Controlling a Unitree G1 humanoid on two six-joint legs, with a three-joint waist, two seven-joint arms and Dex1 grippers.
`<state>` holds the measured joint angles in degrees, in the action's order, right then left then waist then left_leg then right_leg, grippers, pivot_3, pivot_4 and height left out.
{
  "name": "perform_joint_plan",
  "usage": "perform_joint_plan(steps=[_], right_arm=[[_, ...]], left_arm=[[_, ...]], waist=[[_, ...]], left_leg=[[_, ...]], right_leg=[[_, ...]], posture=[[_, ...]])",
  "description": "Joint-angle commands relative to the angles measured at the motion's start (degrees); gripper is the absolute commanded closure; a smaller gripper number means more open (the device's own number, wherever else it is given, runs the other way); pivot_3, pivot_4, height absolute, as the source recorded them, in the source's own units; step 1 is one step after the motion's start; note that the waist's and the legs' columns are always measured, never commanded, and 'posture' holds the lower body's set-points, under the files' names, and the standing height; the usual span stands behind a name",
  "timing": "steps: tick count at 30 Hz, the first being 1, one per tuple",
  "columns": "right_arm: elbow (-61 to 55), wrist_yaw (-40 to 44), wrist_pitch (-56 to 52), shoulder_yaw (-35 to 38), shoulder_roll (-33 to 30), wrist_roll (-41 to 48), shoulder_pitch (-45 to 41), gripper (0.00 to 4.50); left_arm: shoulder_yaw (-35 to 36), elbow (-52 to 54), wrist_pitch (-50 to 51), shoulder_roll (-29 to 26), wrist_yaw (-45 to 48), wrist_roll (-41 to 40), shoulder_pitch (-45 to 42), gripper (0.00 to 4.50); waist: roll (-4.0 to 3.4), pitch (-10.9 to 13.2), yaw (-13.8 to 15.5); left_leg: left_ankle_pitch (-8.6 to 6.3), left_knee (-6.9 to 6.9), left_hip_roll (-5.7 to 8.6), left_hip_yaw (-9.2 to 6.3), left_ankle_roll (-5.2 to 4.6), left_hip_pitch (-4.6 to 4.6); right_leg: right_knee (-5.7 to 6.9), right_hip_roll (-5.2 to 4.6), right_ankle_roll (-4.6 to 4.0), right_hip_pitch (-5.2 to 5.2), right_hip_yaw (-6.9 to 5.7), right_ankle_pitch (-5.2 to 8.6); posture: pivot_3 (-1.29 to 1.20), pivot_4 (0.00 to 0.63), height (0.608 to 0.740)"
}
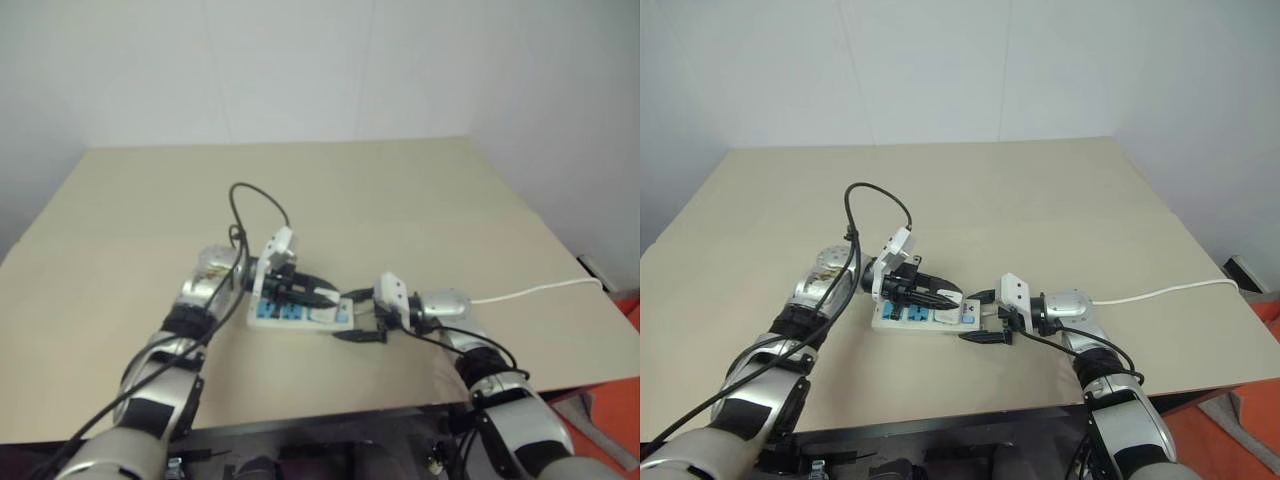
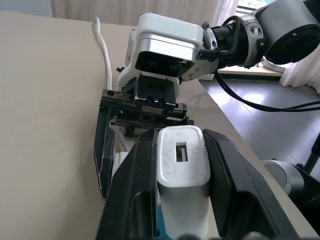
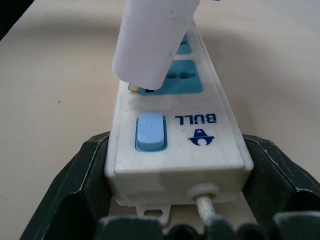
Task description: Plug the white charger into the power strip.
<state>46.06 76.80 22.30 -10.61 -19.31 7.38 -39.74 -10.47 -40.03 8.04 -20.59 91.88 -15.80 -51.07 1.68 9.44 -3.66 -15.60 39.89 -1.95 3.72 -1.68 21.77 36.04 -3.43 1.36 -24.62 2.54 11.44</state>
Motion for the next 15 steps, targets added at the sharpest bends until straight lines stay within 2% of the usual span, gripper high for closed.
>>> perform_joint_plan(steps=[1, 7, 15], right_arm=[[0.72, -0.28, 0.04, -1.89, -0.07, -2.77, 1.41, 1.09], [1.03, -0.51, 0.23, -1.92, -0.2, -3.06, 1.45, 1.09], [1.38, -0.92, 0.43, -2.02, -0.32, -3.45, 1.32, 1.09]], left_arm=[[-0.45, -2.23, -2.22, 0.17, 0.3, 1.86, -1.39, 3.47], [-2.33, -2.15, -1.53, -1.22, 0.62, 0.62, -1.57, 3.47], [-1.36, -6.35, -4.11, -0.94, -0.12, 3.3, -2.65, 3.47]], waist=[[0.0, 0.0, -0.02], [0.0, 0.0, -0.02], [0.02, -0.03, 0.03]], left_leg=[[0.0, -0.02, 0.0, -0.02, 0.0, -0.11], [-0.01, -0.07, 0.0, -0.06, 0.0, -0.39], [-0.01, -0.07, 0.01, -0.07, 0.0, -0.5]], right_leg=[[-0.03, 0.0, 0.0, 0.11, 0.0, 0.0], [-0.04, 0.0, 0.01, 0.36, 0.0, 0.01], [-0.02, -0.01, 0.01, 0.46, 0.0, 0.01]], posture=[[0.0, 0.15, 0.74], [0.0, 0.15, 0.74], [0.0, 0.15, 0.74]])
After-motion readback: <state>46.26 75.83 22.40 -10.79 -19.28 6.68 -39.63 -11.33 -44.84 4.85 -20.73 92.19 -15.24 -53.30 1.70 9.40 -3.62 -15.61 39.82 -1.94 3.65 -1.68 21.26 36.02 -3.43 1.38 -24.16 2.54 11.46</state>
